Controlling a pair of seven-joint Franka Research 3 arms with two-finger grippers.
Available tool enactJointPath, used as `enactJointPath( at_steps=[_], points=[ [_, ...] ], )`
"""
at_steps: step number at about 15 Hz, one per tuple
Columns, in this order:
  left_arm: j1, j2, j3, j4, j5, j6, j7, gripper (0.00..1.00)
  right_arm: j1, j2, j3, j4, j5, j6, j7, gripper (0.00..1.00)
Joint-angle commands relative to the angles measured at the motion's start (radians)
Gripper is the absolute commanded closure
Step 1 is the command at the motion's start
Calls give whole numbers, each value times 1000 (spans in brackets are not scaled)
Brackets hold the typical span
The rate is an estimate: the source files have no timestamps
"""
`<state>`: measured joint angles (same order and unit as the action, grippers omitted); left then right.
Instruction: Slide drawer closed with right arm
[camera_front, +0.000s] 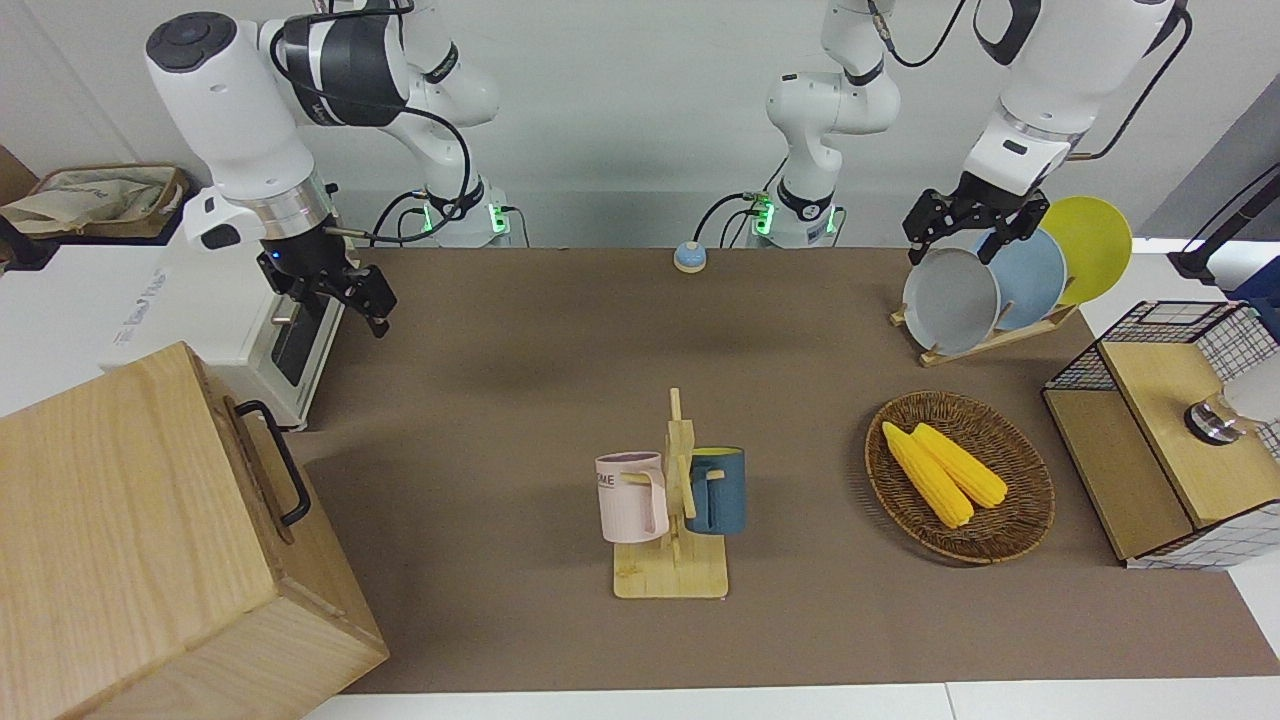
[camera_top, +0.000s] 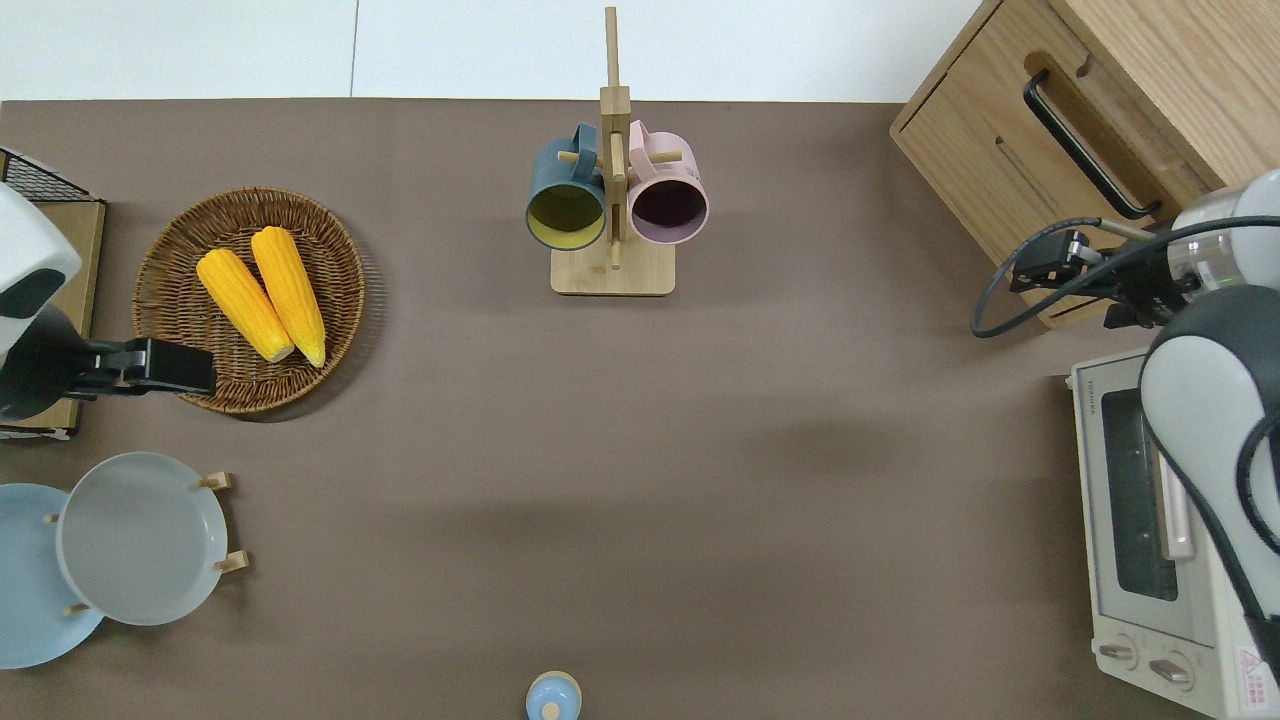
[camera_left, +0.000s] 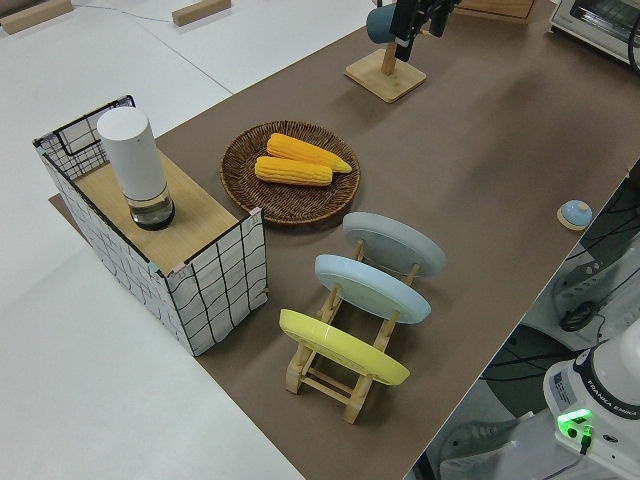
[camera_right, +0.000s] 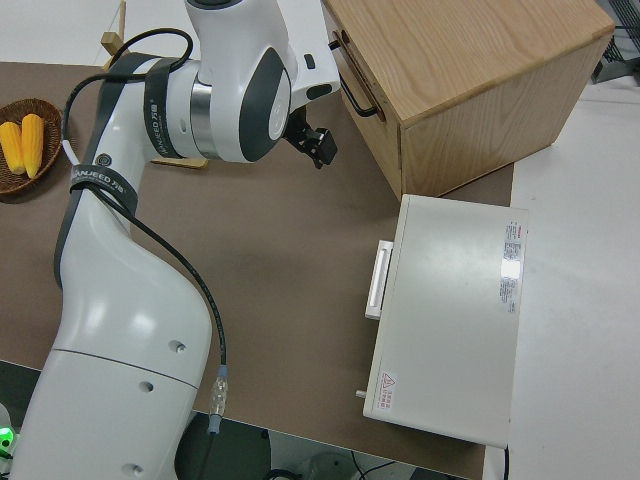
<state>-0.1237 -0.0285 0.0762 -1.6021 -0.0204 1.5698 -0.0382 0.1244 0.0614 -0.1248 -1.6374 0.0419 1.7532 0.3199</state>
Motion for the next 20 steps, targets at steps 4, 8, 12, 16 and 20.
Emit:
enactJointPath(
  at_steps=[4, 8, 12, 16, 20],
  points=[
    [-4, -8, 4, 2, 13, -14, 1, 2, -8, -182, 10, -145, -14, -92, -159, 17],
    [-4, -8, 4, 4, 13, -14, 1, 5, -9, -206, 8, -150, -16, -149, -248, 17],
    [-4, -8, 4, 2, 13, -14, 1, 5, 6, -207, 8, -145, -65, -153, -245, 17],
    [-4, -8, 4, 2, 13, -14, 1, 2, 24, -207, 8, -140, -151, -152, -245, 17],
    [-4, -8, 2, 2, 13, -14, 1, 2, 24, -207, 8, -122, -158, -152, -249, 17]
  ],
)
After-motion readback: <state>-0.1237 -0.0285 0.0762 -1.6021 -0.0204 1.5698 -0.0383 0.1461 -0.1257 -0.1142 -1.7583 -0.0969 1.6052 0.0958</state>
